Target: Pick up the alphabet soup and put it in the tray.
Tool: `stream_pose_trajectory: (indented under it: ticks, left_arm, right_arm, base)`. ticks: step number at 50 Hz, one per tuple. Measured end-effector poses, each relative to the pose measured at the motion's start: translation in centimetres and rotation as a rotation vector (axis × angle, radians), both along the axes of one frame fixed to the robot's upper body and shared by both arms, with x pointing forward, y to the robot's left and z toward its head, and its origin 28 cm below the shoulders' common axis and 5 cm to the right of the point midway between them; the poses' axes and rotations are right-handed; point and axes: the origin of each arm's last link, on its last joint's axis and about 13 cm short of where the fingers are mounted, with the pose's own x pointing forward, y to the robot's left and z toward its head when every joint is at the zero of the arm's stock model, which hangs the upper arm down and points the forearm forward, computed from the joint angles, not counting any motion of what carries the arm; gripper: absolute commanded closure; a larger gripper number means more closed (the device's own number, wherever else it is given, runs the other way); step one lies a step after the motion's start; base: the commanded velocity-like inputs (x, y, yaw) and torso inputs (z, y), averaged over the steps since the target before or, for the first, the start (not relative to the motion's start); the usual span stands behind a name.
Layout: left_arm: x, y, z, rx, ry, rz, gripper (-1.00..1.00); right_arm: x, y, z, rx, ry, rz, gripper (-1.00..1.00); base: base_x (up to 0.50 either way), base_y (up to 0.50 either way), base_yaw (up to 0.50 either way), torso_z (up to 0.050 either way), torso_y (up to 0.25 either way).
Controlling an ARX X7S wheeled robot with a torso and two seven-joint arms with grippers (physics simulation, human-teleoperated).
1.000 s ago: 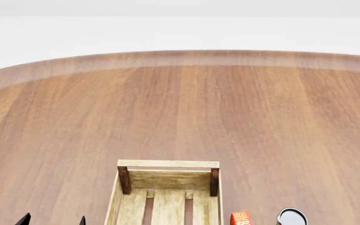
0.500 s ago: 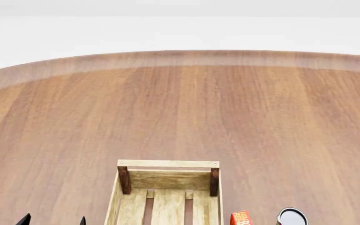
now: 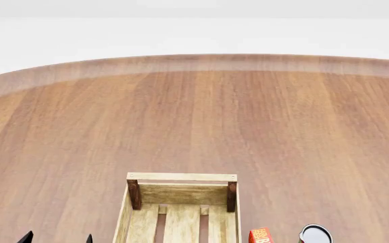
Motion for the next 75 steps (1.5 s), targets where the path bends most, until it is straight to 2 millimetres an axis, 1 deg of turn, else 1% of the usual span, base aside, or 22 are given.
stream_pose_trajectory:
  ticks: [19,48,58,75]
  left_arm:
    - [-0.1,0.0,0.0,-0.001,0.000,0.000,-1.00]
    - [0.0,0.0,0.0,-0.002,0.000,0.001,-1.00]
    - [0.0,0.0,0.0,-0.001,0.002,0.000,-1.00]
    - [0.0,0.0,0.0,-0.002,0.005,-0.001,-1.00]
  right_arm:
    - [0.3,0.1,-2.2,0.036,0.038,-0.012,-1.00]
    - [0.9,0.3,-5.1,0.082,0.069,-0.025,-1.00]
    - [0.8,0.3,-5.9,0.092,0.081,-0.030,-1.00]
    - [1.2,0.3,-6.8,0.100,0.100,-0.033,-1.00]
  base:
    - [0.00,0.00,0.00,0.000,0.000]
    - [0.00,0.00,0.00,0.000,0.000]
    - [0.00,0.00,0.00,0.000,0.000]
    - [0.00,0.00,0.00,0.000,0.000]
